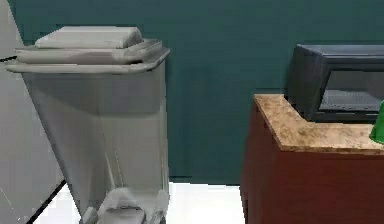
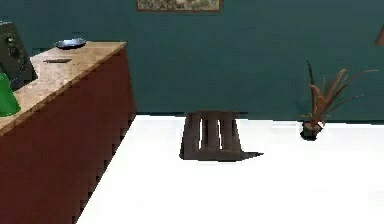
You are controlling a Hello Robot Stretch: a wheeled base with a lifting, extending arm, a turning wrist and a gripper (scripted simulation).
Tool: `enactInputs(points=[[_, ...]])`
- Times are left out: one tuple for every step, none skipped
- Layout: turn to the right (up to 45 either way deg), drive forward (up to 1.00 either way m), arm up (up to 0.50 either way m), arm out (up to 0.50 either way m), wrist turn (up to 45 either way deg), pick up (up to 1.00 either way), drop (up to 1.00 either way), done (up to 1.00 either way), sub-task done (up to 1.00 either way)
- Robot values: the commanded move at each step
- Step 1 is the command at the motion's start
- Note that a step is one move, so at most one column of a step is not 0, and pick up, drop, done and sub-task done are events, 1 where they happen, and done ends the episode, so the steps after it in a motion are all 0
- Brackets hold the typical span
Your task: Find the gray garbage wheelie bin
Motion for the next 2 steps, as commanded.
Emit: enactInputs(points=[[-21.0, 0.0, 0.0, 0.0, 0.0, 0.0, 0.0, 0.0, 0.0], [0.0, 0.0, 0.0, 0.0, 0.0, 0.0, 0.0, 1.0, 0.0]])
